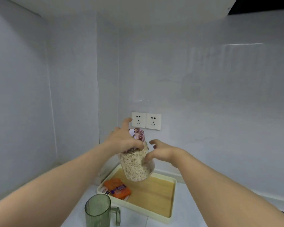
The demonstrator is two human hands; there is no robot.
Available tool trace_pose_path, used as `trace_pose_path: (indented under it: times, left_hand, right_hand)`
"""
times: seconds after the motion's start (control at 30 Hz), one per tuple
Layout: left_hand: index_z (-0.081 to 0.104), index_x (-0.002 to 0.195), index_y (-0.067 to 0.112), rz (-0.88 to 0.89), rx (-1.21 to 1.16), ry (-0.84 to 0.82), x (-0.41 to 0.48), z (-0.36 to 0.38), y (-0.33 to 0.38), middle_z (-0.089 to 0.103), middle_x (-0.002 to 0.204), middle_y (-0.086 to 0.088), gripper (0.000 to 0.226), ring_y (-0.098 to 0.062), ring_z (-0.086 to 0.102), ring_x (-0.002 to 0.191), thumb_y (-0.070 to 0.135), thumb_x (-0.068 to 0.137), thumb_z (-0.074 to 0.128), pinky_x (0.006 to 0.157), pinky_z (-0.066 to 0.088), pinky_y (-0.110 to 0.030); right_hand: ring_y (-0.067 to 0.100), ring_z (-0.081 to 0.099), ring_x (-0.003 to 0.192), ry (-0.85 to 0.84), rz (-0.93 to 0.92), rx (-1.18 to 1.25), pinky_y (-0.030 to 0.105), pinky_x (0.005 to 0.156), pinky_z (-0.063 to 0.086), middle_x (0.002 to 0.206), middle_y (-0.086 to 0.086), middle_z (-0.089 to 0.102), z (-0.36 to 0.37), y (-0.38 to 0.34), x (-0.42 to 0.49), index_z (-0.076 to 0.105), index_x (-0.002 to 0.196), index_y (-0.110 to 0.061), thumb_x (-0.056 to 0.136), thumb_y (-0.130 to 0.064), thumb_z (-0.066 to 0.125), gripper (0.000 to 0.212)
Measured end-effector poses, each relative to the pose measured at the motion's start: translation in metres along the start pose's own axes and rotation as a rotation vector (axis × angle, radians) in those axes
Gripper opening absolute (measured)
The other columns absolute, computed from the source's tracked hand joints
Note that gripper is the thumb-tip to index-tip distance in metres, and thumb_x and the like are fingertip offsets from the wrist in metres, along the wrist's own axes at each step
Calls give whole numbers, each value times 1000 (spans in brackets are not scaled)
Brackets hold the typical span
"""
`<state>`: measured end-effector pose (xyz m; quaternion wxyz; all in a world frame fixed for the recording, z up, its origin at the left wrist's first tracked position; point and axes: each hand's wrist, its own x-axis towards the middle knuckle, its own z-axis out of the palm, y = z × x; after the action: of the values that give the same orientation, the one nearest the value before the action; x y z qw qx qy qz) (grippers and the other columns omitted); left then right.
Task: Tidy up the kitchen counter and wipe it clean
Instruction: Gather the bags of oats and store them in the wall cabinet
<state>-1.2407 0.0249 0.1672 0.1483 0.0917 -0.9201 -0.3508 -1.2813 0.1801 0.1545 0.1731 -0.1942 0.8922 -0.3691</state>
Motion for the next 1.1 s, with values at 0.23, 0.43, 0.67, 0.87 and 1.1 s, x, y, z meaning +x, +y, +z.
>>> trace_pose_path:
  times: [0.23, 0.43, 0.67, 0.87, 1.1]
  left_hand:
    - [20, 135, 44, 160, -206, 164, -10, -78, 54, 48, 125, -10, 102, -30, 54, 107, 31, 55, 81, 91, 50, -43]
    - [28, 132, 41, 334, -243, 302, -33, -144, 103, 49, 121, -9, 106, -30, 56, 104, 40, 37, 78, 91, 51, -47]
    - [45, 117, 24, 626, -853, 372, -60, -209, 151, 49, 111, 0, 54, -17, 54, 95, 25, 64, 58, 75, 44, -29]
    - [47, 119, 14, 678, -850, 188, -48, -213, 150, 60, 103, -2, 65, -22, 54, 103, 6, 55, 43, 94, 46, -42]
    - [8, 146, 28, 962, -560, 325, -43, -229, 189, 44, 119, 20, 126, 3, 52, 108, 17, 50, 90, 79, 56, -18]
  right_hand:
    - [16, 41, 122, 49, -364, 200, 30, 88, 34, 141, -5, 37, -24, -67, -29, 4, 149, -29, 74, -18, 79, 106]
    - [12, 49, 109, 221, -667, 215, 27, 88, 43, 108, -18, 48, -56, -128, -54, 23, 142, -26, 66, -12, 84, 99]
    - [14, 52, 109, 447, -869, 326, 33, 92, 47, 117, -10, 51, -99, -183, -87, 30, 138, -24, 61, -15, 87, 96]
    - [15, 58, 105, 479, -994, 493, 35, 85, 52, 115, -5, 57, -126, -218, -119, 36, 129, -20, 62, -19, 86, 85]
    - [17, 63, 101, 497, -1049, 516, 39, 79, 58, 117, -2, 62, -152, -262, -159, 41, 128, -20, 69, -24, 81, 71]
